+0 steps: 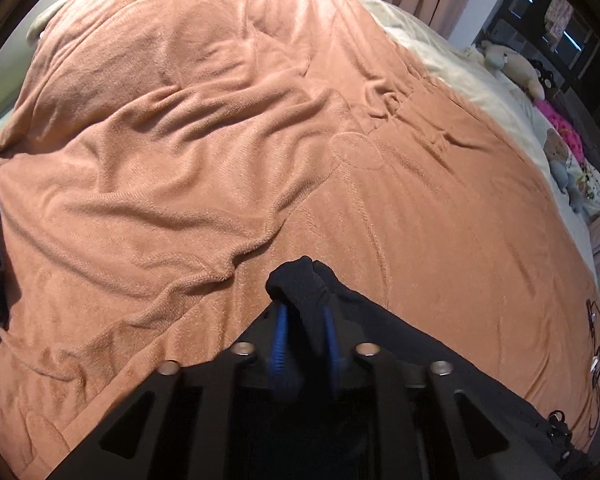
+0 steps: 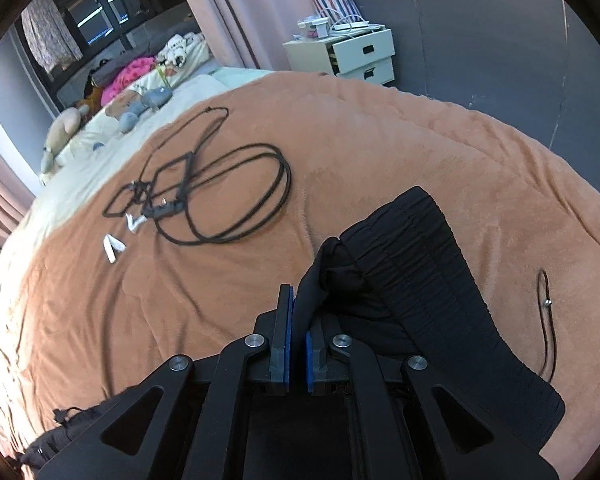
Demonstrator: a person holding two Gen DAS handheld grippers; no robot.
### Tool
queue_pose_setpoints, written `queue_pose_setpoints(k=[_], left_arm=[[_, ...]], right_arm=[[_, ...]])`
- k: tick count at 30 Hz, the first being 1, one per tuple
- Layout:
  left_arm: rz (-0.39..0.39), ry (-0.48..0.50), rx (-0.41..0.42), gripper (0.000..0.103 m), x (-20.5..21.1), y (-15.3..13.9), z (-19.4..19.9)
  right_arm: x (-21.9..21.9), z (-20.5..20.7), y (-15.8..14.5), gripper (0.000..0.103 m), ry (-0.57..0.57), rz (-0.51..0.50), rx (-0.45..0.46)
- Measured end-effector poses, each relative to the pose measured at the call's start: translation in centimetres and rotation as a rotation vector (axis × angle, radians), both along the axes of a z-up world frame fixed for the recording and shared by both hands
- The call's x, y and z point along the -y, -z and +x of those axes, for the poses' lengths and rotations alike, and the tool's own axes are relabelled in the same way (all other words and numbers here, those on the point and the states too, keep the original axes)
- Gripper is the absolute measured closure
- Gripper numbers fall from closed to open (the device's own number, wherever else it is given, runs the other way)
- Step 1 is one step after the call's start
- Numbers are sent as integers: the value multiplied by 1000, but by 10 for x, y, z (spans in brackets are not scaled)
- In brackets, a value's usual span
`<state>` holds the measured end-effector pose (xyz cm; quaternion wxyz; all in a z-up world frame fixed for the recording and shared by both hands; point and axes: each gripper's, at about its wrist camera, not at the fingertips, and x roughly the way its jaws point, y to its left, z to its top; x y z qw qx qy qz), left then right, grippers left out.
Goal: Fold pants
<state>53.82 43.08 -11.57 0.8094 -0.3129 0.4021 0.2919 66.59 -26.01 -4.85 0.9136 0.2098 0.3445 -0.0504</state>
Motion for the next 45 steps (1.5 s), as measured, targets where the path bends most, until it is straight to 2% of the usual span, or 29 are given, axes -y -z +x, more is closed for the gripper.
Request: queue_pose_setpoints(k=[1,2,3,4,11,18,22,26,30,32,45], left_arm=[[-5,-11,4,47,-2,-1,-5],[-3,-19,11,26,-3,-3,-8],[11,-30,35,23,-3,-8,-16],[20,-28,56,23,-4,-12,-22],[36,22,79,23,1,-32,-61],[12,72,112,24,13,-44,-106],[-8,98,101,35,21,-43,-124],[-41,106,107,47,31,-38,-144],[-76,107,98,57,38,-29,-159],[-88,101,94,57,39,-25,-163],[-208,61,74,57,44,18,-167]], right_arm=[[0,-3,-1,72,-7,6,2],[2,-7,-3,36,-11,13,16],[4,-11,-6,24,-9,15,37],[4,-19,-11,18,-4,10,71],[6,-65,-22,18,-93,2,93],[16,-112,-16,18,-152,-39,66],[27,-136,-16,18,-165,-25,68],[39,-154,-13,18,-167,-4,62],[46,-171,-12,30,-176,-11,54],[51,-178,-9,32,-176,-5,47],[84,-211,19,32,-162,52,-1]])
